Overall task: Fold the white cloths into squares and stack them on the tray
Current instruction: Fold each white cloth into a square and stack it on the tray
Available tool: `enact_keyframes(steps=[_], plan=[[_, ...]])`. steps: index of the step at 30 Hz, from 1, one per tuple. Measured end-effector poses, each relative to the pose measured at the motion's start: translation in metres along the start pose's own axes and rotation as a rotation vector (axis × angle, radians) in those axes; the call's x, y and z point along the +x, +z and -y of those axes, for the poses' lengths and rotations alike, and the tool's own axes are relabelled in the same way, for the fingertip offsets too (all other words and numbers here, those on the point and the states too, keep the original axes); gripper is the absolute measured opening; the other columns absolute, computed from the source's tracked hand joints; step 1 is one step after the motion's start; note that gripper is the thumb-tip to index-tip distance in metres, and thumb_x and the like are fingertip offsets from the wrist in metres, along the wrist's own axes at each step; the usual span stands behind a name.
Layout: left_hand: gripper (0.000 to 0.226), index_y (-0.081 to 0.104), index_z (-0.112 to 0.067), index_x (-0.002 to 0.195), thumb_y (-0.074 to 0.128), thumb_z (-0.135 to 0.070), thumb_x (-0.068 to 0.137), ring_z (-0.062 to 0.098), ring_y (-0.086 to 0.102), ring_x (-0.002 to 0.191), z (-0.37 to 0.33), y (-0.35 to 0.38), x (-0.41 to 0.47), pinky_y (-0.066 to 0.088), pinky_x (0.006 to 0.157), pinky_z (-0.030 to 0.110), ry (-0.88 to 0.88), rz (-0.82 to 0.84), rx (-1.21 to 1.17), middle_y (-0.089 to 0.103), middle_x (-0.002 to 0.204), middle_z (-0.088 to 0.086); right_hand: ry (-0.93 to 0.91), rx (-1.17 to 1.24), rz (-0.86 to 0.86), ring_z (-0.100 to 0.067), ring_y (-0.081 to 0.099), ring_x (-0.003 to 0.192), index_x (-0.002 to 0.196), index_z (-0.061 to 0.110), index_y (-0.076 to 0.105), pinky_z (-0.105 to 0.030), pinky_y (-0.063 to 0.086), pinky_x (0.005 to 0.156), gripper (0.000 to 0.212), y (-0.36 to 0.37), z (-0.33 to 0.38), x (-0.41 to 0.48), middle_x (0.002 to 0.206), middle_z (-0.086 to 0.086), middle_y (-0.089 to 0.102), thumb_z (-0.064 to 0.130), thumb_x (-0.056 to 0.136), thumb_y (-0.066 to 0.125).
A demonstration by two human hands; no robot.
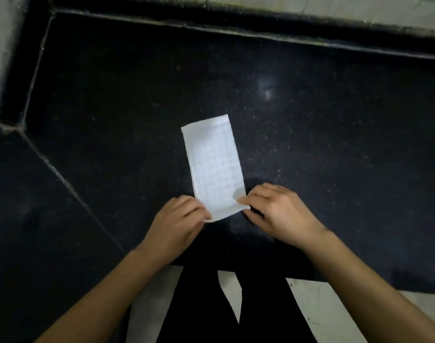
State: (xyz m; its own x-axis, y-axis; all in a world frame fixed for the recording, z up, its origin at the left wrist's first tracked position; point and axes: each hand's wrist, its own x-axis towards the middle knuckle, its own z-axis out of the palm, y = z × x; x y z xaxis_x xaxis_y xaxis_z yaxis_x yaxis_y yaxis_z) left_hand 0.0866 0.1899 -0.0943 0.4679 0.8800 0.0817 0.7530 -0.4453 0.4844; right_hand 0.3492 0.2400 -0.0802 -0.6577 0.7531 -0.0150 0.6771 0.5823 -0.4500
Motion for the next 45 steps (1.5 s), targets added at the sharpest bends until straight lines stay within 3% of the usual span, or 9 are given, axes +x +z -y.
enact_keyframes(steps=[8,16,21,23,26,29,35,42,45], plan=[[0.010,0.067,-0.024,0.095,0.059,-0.030,0.091,0.009,0.058,0.086,-0.002,-0.023,-0.007,0.050,0.072,0.031,-0.086,0.171,-0.208,0.062,0.091,-0.015,0.014,0.134,0.101,-0.015,0.060,0.084,0.094,0.023,0.071,-0.028,0.049,0.075,0.012,-0.008,0.009,-0.006,0.095,0.008,0.064,0.024,0.084,0.065],[0.016,0.053,-0.037,0.089,0.068,-0.036,0.086,0.007,0.059,0.104,0.029,-0.042,0.032,0.051,0.087,0.036,-0.342,0.249,-0.418,0.065,0.110,-0.016,0.090,0.104,0.227,-0.014,0.055,0.094,0.092,0.028,0.049,-0.035,0.046,0.087,0.020,-0.022,-0.008,0.043,0.096,0.005,0.065,0.047,0.091,0.044],[0.013,0.053,-0.025,0.088,0.065,-0.028,0.093,0.029,0.066,0.083,0.043,-0.058,0.053,0.053,0.078,0.047,-0.480,0.366,-0.636,0.074,0.093,-0.002,0.170,0.209,0.261,-0.012,0.053,0.065,0.086,0.023,0.048,-0.024,0.039,0.065,0.026,-0.030,-0.015,0.063,0.072,0.004,0.058,0.047,0.093,0.040],[0.012,0.059,-0.016,0.093,0.068,-0.024,0.092,0.028,0.068,0.083,0.049,-0.058,0.061,0.054,0.082,0.042,-0.541,0.300,-0.672,0.074,0.088,0.006,0.275,0.330,0.279,-0.010,0.051,0.057,0.086,0.023,0.050,-0.025,0.039,0.056,0.023,-0.033,-0.019,0.073,0.069,0.002,0.060,0.044,0.095,0.047],[0.013,0.071,-0.016,0.095,0.077,-0.019,0.084,0.006,0.067,0.077,0.054,-0.052,0.073,0.053,0.078,0.019,-0.692,0.010,-0.658,0.073,0.084,-0.003,0.393,0.481,0.132,-0.004,0.049,0.058,0.088,0.026,0.061,-0.026,0.046,0.063,0.013,-0.028,-0.024,0.088,0.071,0.010,0.064,0.037,0.095,0.060],[0.012,0.075,-0.023,0.094,0.079,-0.019,0.083,0.006,0.064,0.075,0.061,-0.046,0.085,0.055,0.074,0.019,-0.806,-0.184,-0.684,0.073,0.087,-0.003,0.532,0.585,-0.085,0.000,0.052,0.063,0.089,0.029,0.071,-0.017,0.048,0.067,0.006,-0.019,-0.028,0.104,0.075,0.006,0.068,0.034,0.092,0.069],[0.013,0.076,-0.024,0.098,0.077,-0.023,0.085,0.016,0.067,0.080,0.071,-0.034,0.097,0.056,0.075,0.022,-0.872,-0.247,-0.552,0.071,0.086,-0.007,0.677,0.555,-0.171,-0.011,0.063,0.070,0.086,0.030,0.074,-0.015,0.049,0.068,0.011,-0.008,-0.033,0.123,0.078,0.003,0.072,0.032,0.092,0.065],[0.017,0.076,-0.030,0.102,0.077,-0.027,0.085,0.013,0.061,0.070,0.070,-0.027,0.095,0.058,0.078,0.036,-0.822,-0.281,-0.522,0.069,0.081,-0.010,0.673,0.465,-0.160,-0.001,0.060,0.067,0.093,0.038,0.072,-0.027,0.054,0.076,0.014,-0.001,-0.033,0.129,0.072,0.016,0.067,0.048,0.090,0.064],[0.018,0.076,-0.029,0.102,0.077,-0.026,0.085,0.019,0.064,0.074,0.067,-0.028,0.095,0.058,0.079,0.037,-0.828,-0.305,-0.548,0.069,0.079,-0.009,0.646,0.498,-0.228,-0.003,0.057,0.069,0.081,0.036,0.073,-0.029,0.054,0.082,0.010,-0.001,-0.032,0.130,0.070,0.008,0.065,0.037,0.089,0.067]])
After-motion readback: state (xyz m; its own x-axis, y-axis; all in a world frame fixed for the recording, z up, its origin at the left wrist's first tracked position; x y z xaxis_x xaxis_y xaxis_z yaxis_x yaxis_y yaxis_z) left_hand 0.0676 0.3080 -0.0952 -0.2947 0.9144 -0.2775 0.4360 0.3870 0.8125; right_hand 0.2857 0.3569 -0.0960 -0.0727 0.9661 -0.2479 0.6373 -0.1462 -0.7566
